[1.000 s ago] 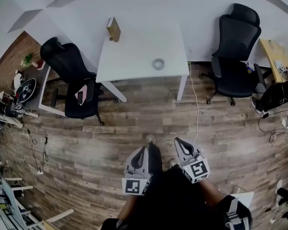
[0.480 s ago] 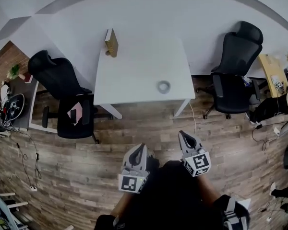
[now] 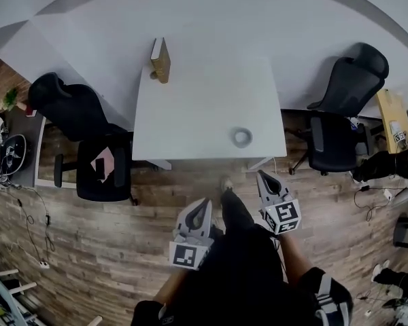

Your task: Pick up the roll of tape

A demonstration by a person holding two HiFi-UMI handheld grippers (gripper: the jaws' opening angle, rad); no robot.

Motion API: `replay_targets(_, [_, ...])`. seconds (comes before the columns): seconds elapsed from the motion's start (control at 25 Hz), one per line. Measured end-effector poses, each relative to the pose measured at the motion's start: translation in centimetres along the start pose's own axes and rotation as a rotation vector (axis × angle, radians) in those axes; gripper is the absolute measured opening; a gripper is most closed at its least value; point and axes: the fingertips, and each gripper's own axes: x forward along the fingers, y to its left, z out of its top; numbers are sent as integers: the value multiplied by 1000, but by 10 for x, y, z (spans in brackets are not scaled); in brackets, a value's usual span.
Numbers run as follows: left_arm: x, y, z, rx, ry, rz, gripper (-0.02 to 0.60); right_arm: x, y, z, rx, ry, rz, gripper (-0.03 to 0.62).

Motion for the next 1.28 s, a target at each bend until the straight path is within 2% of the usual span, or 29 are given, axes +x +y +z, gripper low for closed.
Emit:
replay_targets(0.16, [50, 24, 5, 26, 3, 26, 23, 63, -26, -8, -34, 68, 70, 12])
replay_targets(0.28, [95, 41, 17, 10, -4, 44, 23, 112, -41, -30, -49, 180, 153, 12])
replay_targets(0.4, [140, 56, 24, 14, 3, 44, 23, 160, -59, -54, -127, 288, 212, 12])
replay_targets(0.6, [194, 73, 22, 2, 41, 64, 23, 216, -87, -109, -321, 485, 298, 67])
replay_targets(0.84, [236, 94, 10, -8, 97, 116, 23, 256, -107, -184, -668, 719, 446, 112])
replay_targets(1.0, [253, 98, 4, 6, 101, 132, 23, 273, -114, -213, -852, 784, 523, 131])
replay_targets(1.12, [253, 99, -6, -24, 139, 150, 23, 282, -108, -231, -913, 809, 580, 130])
replay_targets(1.28, [244, 98, -11, -17, 152, 164, 23, 294, -106, -245, -959, 824, 568, 120])
